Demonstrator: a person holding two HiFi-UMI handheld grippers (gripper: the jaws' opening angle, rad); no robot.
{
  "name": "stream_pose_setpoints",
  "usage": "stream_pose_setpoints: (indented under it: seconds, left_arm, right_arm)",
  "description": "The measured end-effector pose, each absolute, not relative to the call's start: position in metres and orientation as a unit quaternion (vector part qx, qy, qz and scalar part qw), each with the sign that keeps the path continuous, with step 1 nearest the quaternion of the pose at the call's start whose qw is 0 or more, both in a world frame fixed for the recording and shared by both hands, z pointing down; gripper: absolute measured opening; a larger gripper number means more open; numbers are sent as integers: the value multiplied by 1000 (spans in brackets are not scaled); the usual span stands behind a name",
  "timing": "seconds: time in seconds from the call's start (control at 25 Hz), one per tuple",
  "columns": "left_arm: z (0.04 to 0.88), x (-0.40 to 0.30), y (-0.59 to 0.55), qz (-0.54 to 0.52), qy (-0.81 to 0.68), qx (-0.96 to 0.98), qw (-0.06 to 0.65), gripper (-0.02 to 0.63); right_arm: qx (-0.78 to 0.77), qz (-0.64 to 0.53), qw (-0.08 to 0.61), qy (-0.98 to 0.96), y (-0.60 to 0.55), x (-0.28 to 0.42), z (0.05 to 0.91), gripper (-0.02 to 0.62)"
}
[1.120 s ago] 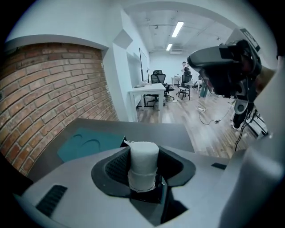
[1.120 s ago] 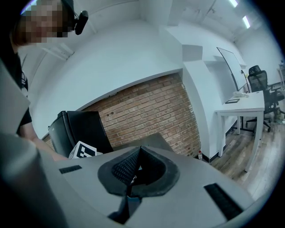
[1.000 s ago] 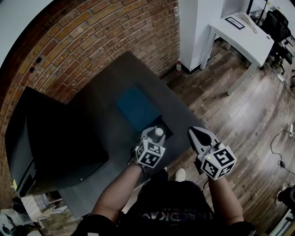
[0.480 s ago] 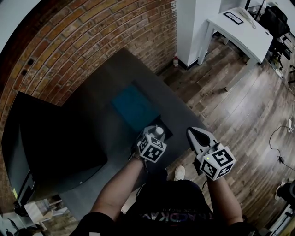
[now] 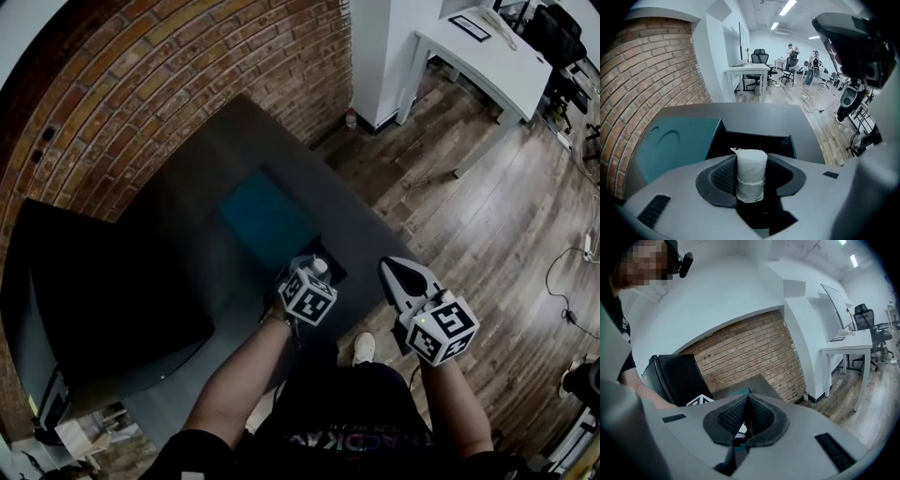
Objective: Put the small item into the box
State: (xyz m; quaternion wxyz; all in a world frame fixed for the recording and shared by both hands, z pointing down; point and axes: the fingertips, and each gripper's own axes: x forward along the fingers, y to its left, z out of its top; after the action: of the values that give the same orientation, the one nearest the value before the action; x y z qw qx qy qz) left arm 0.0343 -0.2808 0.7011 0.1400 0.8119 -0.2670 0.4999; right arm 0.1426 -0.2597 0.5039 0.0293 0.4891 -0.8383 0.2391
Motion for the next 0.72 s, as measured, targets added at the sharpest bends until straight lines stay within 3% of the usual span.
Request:
stream_pose_setpoints:
  seconds: [0.72]
  left_arm:
    - [697,40,-284,487,-271,818,142,207]
  right_arm:
    - [485,243,20,-840,-265,152,502,18]
